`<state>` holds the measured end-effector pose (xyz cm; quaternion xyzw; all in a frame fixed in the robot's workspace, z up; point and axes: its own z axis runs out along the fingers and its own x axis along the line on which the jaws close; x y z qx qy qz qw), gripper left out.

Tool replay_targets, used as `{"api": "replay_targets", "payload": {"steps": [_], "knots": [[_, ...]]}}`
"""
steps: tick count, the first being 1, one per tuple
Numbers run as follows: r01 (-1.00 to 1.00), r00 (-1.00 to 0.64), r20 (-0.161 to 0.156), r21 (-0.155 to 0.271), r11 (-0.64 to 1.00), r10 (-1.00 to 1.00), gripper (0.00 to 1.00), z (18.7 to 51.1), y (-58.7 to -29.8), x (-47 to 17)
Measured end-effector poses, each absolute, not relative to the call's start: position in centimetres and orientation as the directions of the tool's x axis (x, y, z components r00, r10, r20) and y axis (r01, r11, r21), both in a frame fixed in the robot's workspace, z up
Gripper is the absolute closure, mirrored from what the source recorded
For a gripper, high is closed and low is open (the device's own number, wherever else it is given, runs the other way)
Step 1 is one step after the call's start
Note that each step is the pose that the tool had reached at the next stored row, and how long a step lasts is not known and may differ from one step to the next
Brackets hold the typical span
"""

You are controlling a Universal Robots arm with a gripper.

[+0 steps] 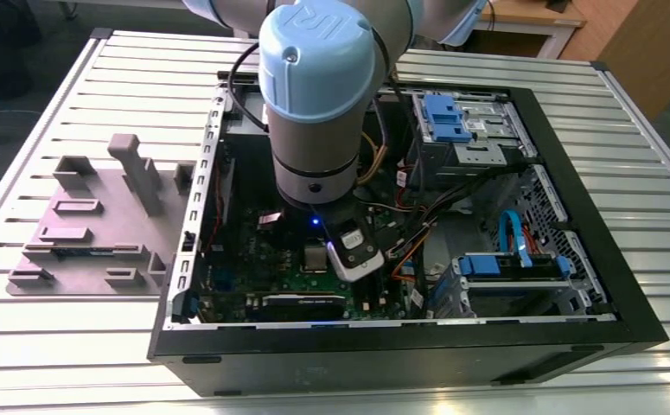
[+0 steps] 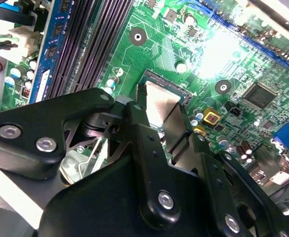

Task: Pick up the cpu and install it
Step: 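Place the cpu into insertion slot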

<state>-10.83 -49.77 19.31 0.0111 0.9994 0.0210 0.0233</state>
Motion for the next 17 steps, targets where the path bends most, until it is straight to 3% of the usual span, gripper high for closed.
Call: {"api": "replay_targets", "payload": {"steps": [17], "knots": [[0.021,-0.999,-0.046,0.043,0.999,0.023,0.62,19.17,-49.77,-10.83]]}}
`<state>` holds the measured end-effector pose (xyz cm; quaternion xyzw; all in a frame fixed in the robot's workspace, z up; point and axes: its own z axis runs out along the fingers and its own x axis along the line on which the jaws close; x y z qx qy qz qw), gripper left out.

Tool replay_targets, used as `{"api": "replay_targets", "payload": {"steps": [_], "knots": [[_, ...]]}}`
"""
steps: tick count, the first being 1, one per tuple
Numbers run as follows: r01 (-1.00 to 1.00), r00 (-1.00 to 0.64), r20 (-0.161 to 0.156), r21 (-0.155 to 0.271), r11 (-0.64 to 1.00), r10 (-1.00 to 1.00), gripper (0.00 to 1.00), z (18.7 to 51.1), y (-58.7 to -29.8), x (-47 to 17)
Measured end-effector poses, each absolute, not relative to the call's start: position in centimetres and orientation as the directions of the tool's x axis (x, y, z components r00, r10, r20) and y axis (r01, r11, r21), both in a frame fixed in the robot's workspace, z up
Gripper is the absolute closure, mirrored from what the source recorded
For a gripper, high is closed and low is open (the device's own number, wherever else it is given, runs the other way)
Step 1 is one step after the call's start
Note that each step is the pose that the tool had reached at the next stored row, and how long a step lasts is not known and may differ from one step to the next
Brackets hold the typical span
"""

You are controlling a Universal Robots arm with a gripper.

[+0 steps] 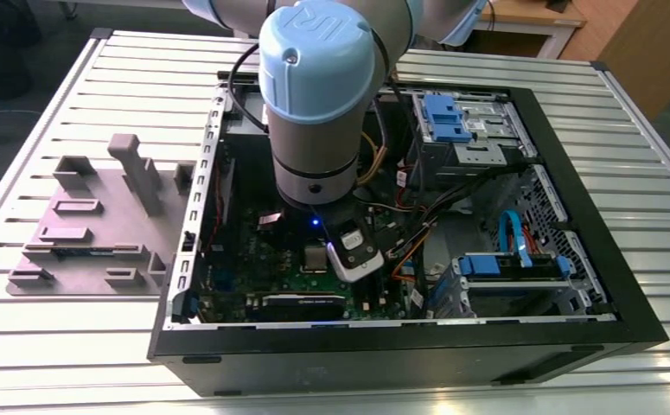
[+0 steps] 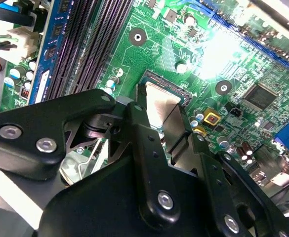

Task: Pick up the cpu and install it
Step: 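Place the cpu into insertion slot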

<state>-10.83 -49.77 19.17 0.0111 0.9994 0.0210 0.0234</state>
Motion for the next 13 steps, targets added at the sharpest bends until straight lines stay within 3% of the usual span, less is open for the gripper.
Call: {"api": "replay_targets", "payload": {"steps": [13], "knots": [[0.021,-0.999,-0.047,0.043,0.999,0.023,0.62,19.66,-49.77,-10.99]]}}
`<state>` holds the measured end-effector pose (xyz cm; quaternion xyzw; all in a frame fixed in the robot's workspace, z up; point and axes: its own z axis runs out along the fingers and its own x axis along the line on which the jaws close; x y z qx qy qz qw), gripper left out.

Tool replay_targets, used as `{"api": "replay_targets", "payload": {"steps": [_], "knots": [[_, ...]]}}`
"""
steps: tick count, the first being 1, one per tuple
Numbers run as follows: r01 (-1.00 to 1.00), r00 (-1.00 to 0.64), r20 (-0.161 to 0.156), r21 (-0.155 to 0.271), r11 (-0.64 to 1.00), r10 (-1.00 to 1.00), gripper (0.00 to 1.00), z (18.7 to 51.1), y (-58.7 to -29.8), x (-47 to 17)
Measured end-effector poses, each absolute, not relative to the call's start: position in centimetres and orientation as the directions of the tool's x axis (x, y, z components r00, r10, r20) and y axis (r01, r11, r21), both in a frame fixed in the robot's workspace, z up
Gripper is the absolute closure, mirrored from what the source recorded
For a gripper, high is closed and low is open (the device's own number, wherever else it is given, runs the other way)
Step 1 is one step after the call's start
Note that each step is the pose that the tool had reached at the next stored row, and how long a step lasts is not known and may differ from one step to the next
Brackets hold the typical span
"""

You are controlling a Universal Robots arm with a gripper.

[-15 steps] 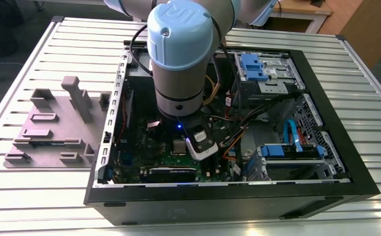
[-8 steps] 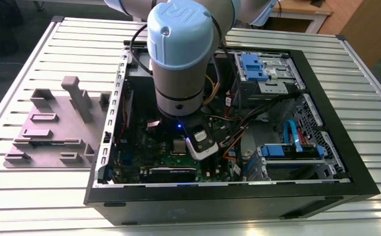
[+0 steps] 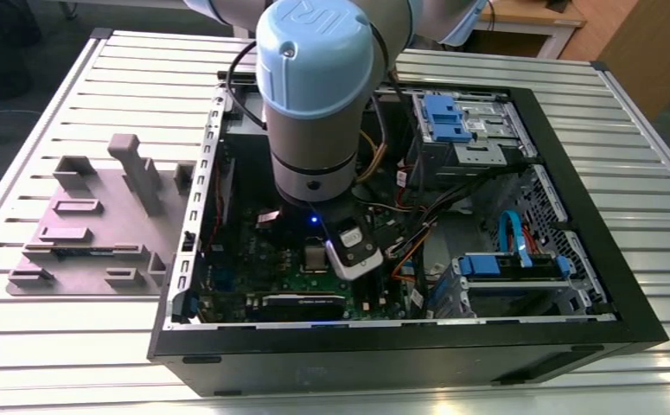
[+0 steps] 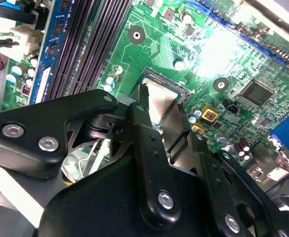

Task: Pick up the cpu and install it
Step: 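Place the cpu into insertion slot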

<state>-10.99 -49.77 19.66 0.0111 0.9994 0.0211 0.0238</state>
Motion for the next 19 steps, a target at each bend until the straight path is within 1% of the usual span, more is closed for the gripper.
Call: {"api": "replay_targets", "payload": {"steps": [16,18,19], "knots": [[0.021,-0.999,-0.046,0.043,0.999,0.023,0.62,19.65,-49.77,-10.78],[0.021,-0.999,-0.046,0.043,0.999,0.023,0.60,19.66,-49.77,-10.78],[0.021,-0.999,-0.046,0.043,0.999,0.023,0.54,19.65,-49.77,-10.77]]}}
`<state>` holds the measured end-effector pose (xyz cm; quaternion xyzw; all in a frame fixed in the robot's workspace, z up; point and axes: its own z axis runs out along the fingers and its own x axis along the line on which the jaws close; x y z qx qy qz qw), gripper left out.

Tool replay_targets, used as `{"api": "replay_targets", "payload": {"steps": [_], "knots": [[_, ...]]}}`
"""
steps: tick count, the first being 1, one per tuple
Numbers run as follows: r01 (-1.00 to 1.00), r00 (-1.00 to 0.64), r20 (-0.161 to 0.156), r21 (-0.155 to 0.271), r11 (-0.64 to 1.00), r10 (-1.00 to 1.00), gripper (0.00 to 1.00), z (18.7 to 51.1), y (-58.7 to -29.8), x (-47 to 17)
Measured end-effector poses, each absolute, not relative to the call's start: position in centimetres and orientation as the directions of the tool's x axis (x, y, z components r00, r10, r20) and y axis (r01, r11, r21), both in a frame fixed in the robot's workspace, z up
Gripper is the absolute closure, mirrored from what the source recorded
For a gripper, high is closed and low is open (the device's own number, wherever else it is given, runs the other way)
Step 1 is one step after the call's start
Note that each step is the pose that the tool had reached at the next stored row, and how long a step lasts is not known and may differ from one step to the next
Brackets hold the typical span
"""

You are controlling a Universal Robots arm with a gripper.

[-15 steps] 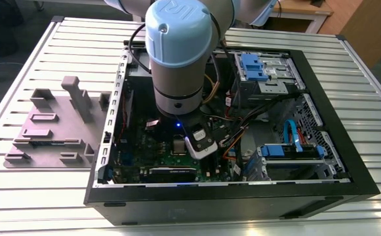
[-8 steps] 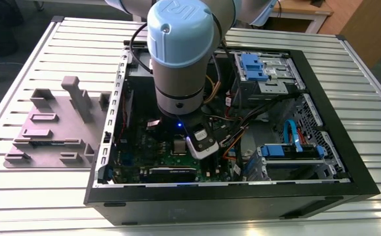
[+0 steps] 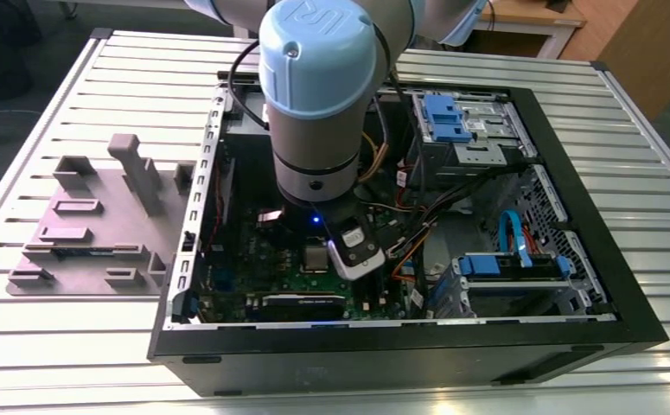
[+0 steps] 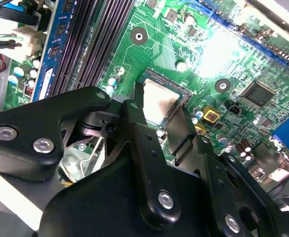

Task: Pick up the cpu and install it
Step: 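Place the cpu into insertion slot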

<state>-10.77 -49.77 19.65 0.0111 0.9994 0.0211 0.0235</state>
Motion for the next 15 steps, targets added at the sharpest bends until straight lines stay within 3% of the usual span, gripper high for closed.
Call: {"api": "replay_targets", "payload": {"steps": [15], "knots": [[0.021,-0.999,-0.046,0.042,0.999,0.023,0.54,19.22,-49.61,-10.66]]}}
